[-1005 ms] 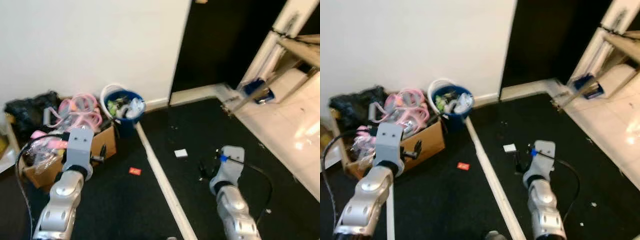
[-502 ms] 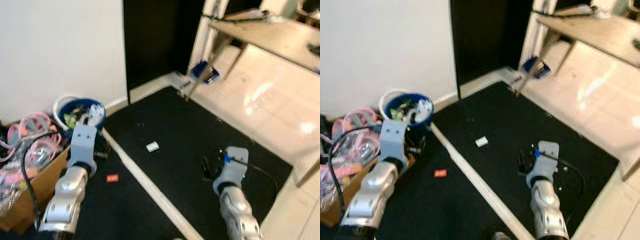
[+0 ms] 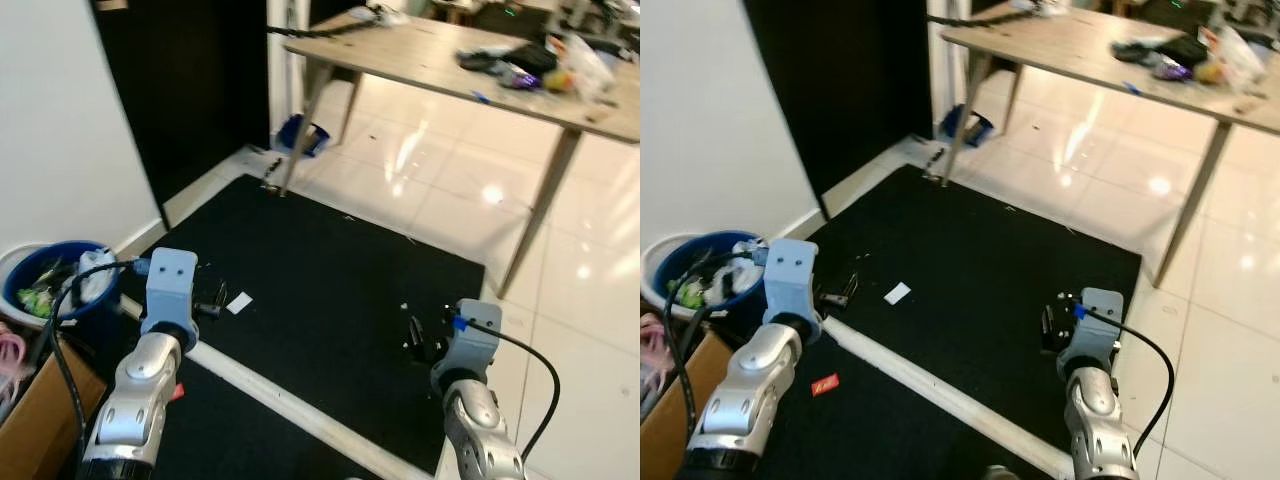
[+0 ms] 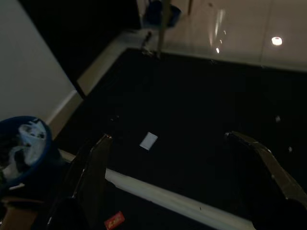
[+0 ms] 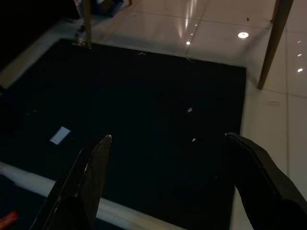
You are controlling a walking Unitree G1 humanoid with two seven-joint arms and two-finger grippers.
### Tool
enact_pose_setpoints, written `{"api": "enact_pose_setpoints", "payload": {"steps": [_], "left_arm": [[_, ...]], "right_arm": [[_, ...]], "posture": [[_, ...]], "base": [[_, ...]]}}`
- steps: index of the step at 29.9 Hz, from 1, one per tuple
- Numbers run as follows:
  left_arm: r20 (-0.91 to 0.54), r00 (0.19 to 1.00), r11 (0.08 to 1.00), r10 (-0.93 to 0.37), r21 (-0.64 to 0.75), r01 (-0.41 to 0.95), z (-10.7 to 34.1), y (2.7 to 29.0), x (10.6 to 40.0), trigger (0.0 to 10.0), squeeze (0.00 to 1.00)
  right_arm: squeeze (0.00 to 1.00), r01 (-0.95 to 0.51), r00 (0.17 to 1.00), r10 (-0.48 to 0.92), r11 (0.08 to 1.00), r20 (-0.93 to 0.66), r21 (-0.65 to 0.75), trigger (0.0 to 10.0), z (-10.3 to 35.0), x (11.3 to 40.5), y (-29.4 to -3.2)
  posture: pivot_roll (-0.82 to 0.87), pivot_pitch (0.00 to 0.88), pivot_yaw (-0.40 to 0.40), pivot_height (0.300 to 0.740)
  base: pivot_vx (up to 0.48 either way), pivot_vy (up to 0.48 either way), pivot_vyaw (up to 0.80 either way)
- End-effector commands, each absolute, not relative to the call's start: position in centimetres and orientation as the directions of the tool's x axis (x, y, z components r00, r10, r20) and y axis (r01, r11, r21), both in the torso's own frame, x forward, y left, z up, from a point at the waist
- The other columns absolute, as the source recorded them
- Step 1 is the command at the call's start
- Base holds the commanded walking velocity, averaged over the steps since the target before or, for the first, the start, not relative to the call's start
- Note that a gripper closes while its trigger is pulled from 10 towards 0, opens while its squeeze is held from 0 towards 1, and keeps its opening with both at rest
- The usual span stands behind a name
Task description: Picking trash to rubbish bin
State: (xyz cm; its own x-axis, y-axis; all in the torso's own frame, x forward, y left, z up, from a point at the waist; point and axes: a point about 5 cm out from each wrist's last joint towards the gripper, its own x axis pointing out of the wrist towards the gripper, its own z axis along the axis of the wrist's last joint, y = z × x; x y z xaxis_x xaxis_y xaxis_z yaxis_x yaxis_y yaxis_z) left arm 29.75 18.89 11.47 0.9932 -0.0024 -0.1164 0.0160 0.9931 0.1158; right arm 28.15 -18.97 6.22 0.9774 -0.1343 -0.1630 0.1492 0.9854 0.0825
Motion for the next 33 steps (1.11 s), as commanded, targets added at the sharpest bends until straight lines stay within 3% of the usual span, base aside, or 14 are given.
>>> {"api": "enact_pose_setpoints", "payload": {"steps": [1, 8, 14, 23, 33], "left_arm": [[-0.149, 0.989, 0.992, 0.001, 0.128, 0.018, 10.6, 19.2, 29.4, 10.0, 0.00], [-0.170, 0.985, 0.993, -0.024, 0.110, 0.043, 9.9, 18.6, 28.9, 10.0, 0.00], [-0.170, 0.984, 0.990, -0.049, 0.123, 0.071, 9.9, 18.1, 28.9, 10.0, 0.00], [-0.136, 0.990, 0.993, -0.048, 0.098, 0.062, 10.5, 18.1, 29.0, 10.0, 0.00], [-0.125, 0.991, 0.992, -0.049, 0.110, 0.063, 10.5, 18.2, 29.1, 10.0, 0.00]], "right_arm": [[0.00, 0.118, 0.986, -0.107, 0.990, -0.126, 0.080, 10.0, 6.7, 28.2, -18.8], [0.00, -0.073, 0.993, 0.068, 0.996, 0.100, 0.052, 10.0, 10.7, 29.1, -15.9], [0.00, -0.167, 0.971, 0.163, 0.986, 0.176, 0.013, 10.0, 12.3, 29.5, -14.3], [0.00, -0.161, 0.975, 0.158, 0.987, 0.153, 0.006, 10.0, 11.8, 29.6, -14.7], [0.00, -0.116, 0.990, 0.117, 0.993, 0.079, -0.014, 10.0, 10.7, 29.6, -15.2]], "posture": [[-0.03, 0.101, 0.037, 0.740], [-0.03, 0.099, 0.036, 0.740], [-0.03, 0.098, 0.029, 0.740], [-0.03, 0.100, 0.024, 0.740], [-0.03, 0.101, 0.027, 0.740]], "base": [[0.000, 0.000, 0.00], [0.000, 0.000, 0.00], [0.000, 0.000, 0.00], [0.000, 0.000, 0.00], [0.294, 0.000, 0.00]]}}
